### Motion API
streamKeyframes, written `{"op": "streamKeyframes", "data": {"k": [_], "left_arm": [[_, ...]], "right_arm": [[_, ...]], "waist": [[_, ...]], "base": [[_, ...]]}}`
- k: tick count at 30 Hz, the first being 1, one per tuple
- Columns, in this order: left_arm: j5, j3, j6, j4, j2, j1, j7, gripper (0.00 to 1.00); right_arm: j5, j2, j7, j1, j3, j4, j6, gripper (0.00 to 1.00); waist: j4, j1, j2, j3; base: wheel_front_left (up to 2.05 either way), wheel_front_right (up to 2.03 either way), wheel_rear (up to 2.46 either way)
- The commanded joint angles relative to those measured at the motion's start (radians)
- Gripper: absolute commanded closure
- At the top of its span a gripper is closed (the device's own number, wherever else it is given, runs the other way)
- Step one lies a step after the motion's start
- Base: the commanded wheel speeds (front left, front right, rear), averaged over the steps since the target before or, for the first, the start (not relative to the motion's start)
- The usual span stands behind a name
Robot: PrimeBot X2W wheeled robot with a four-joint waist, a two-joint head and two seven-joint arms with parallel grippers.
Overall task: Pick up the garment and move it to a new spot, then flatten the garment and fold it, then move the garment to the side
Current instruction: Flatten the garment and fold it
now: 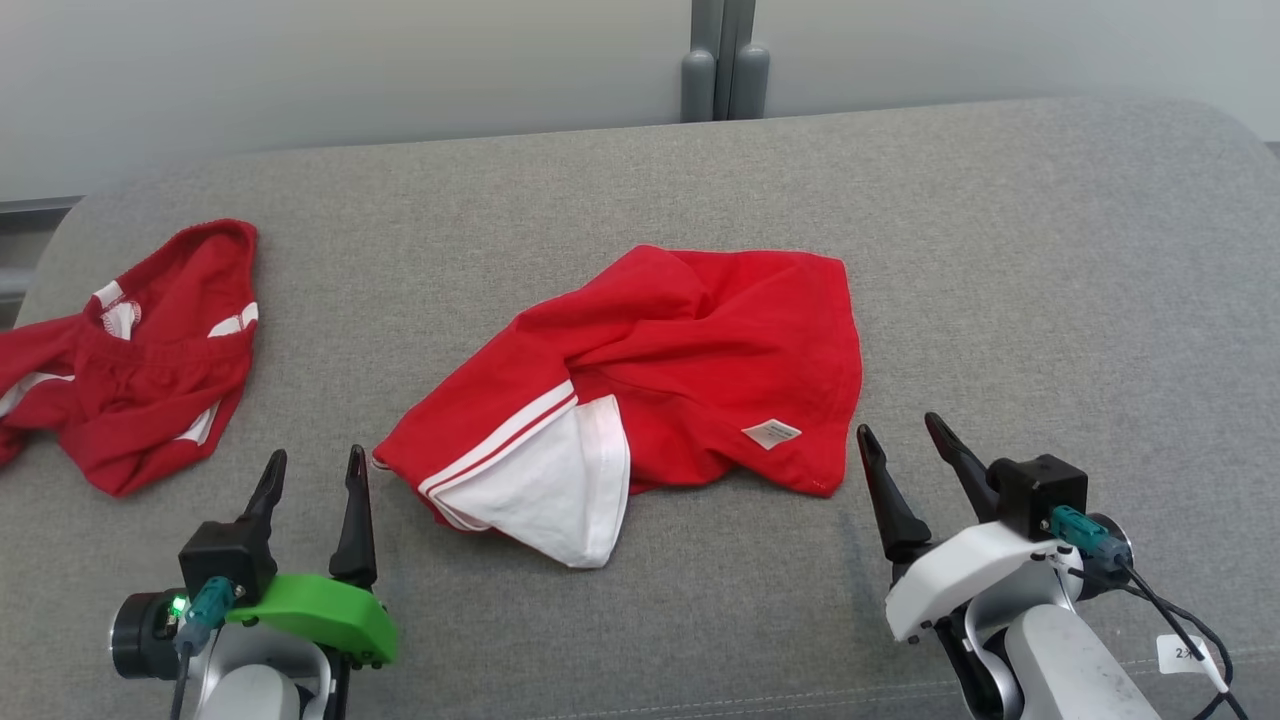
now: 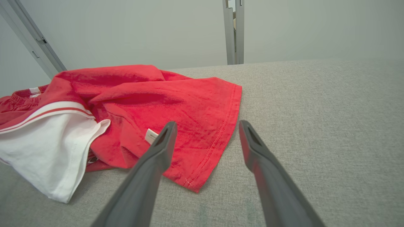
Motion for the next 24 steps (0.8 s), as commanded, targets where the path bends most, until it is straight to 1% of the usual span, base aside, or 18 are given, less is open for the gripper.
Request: {"op": "streamKeyframes", "data": {"k": [1, 5, 11, 18, 24], "left_arm": [[0.009, 0.007, 0.007, -0.016, -0.010, 0.019, -0.004, 0.00], [0.038, 0.002, -0.019, -0.100, -0.054, 0.069, -0.004, 0.00], [0.063, -0.065, -0.047, -0.119, -0.091, 0.114, -0.004, 0.00], [0.052, -0.167, -0.069, -0.052, -0.099, 0.116, -0.004, 0.00], [0.015, -0.261, -0.079, 0.067, -0.100, 0.075, -0.004, 0.00]], "right_arm": [[0.004, -0.004, -0.004, 0.013, 0.000, -0.002, 0.000, 0.00], [0.004, -0.004, -0.005, 0.013, -0.005, -0.001, 0.000, 0.00], [0.002, -0.004, -0.006, 0.012, -0.008, -0.001, 0.000, 0.00], [0.002, -0.004, -0.006, 0.003, -0.003, 0.002, 0.000, 0.00], [0.006, -0.004, -0.008, -0.007, 0.005, 0.005, 0.000, 0.00]], "waist": [[0.001, 0.0000, 0.0000, -0.001], [0.006, 0.0000, 0.0000, 0.000], [0.012, 0.0000, 0.0000, 0.003], [0.006, 0.0000, 0.0000, 0.008], [-0.012, 0.0000, 0.0000, 0.016]], "base": [[0.00, 0.00, 0.00], [0.00, 0.00, 0.00], [0.00, 0.00, 0.00], [0.00, 0.00, 0.00], [0.00, 0.00, 0.00]]}}
